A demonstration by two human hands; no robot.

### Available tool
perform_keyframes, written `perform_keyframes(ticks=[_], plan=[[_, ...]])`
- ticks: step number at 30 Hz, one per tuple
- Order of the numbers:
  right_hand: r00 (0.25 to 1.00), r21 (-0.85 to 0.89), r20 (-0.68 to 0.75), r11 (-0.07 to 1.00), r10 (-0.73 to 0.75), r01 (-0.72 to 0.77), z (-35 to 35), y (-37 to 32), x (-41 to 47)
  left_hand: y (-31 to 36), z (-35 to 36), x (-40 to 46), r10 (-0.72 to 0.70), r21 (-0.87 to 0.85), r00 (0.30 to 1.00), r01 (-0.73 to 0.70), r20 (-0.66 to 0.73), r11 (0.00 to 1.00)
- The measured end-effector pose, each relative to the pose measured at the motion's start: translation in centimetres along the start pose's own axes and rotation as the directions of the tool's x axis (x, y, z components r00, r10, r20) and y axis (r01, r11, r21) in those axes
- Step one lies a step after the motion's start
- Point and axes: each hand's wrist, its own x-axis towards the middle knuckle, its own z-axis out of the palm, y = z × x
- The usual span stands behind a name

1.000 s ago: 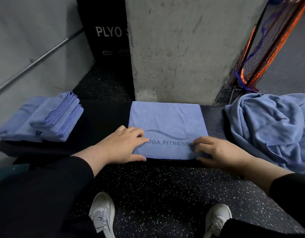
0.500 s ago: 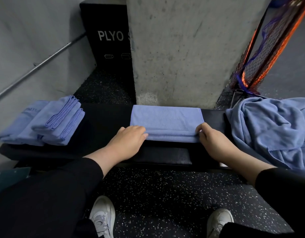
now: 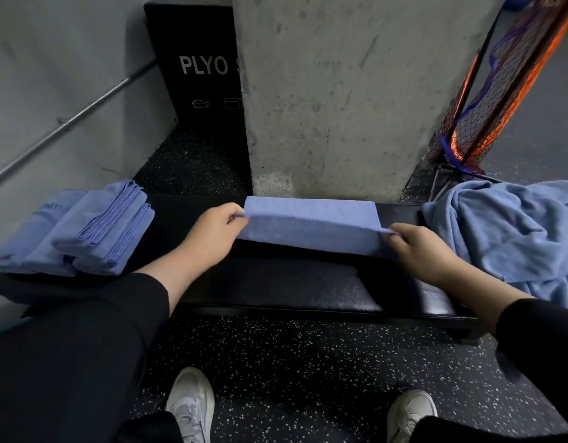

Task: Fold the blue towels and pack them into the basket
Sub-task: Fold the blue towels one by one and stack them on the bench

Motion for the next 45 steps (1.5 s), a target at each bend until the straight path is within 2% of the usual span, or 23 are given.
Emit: perform_keyframes(ticks=[4,7,9,11,12,14,15,16,17,19,21,24,29,33,39,45], plan=[[1.000,0.194,0.018,0.981,0.011,-0.014,-1.2,-0.8,-0.1,-0.1,-0.3,0.3,-0.101,-0.153,0.988,0.118,0.115,0.981],[0.998,0.132,0.049,0.991,0.028,-0.035,-1.6,-1.3,-0.3,0.3,-0.4,-0.2,-0.120,-0.098,0.981,0.135,0.151,0.986],[0.989,0.064,0.135,0.996,0.057,-0.066,-2.1,-1.2,-0.6,0.3,-0.6,-0.6,-0.149,-0.085,0.968,0.169,0.203,0.982],[0.957,0.004,0.274,0.995,0.093,-0.098,-2.6,-1.1,-1.3,-0.1,-0.9,-1.2,-0.223,-0.081,0.914,0.265,0.340,0.961],[0.932,0.011,0.347,0.993,0.107,-0.119,-2.9,-1.1,-1.8,-0.3,-1.1,-1.6,-0.262,-0.062,0.865,0.317,0.428,0.947],[0.877,0.084,0.459,0.976,0.142,-0.202,-3.4,-1.5,-2.8,-0.4,-1.5,-2.5,-0.304,0.000,0.758,0.373,0.577,0.928],[0.860,0.113,0.490,0.968,0.143,-0.225,-3.6,-1.7,-3.2,-0.4,-1.5,-2.9,-0.305,0.021,0.730,0.370,0.611,0.929],[0.858,0.117,0.494,0.968,0.137,-0.221,-3.7,-2.1,-3.5,-0.3,-1.5,-3.1,-0.291,0.018,0.743,0.352,0.603,0.936],[0.879,0.088,0.459,0.977,0.131,-0.192,-3.7,-2.4,-3.5,-0.2,-1.4,-3.0,-0.264,-0.005,0.790,0.320,0.553,0.948],[0.949,0.034,0.295,0.991,0.112,-0.127,-3.4,-2.4,-2.5,0.2,-1.1,-2.4,-0.198,-0.061,0.903,0.239,0.382,0.969],[0.988,0.049,0.098,0.991,0.123,-0.128,-3.1,-2.5,-1.3,0.6,-0.8,-1.5,-0.158,-0.096,0.961,0.184,0.228,0.978],[0.988,0.093,-0.081,0.988,0.134,-0.127,-2.3,-2.6,0.3,1.4,-0.2,0.0,-0.114,-0.075,0.990,0.120,0.079,0.990],[0.970,0.101,-0.123,0.975,0.210,-0.199,-0.9,-2.9,2.9,2.5,1.7,2.0,-0.059,0.009,0.995,0.060,-0.086,0.998],[0.972,0.056,-0.071,0.974,0.225,-0.222,0.4,-2.2,4.2,2.1,2.9,3.5,-0.064,0.077,0.996,0.068,-0.055,0.995],[0.987,-0.092,-0.015,0.983,0.161,-0.162,0.9,-2.2,4.7,1.1,3.7,4.0,-0.021,0.382,0.996,-0.013,0.086,0.924],[0.983,-0.195,0.121,0.974,0.139,-0.114,0.2,-2.6,3.0,1.4,2.2,2.6,-0.041,0.480,0.978,-0.063,0.203,0.875]])
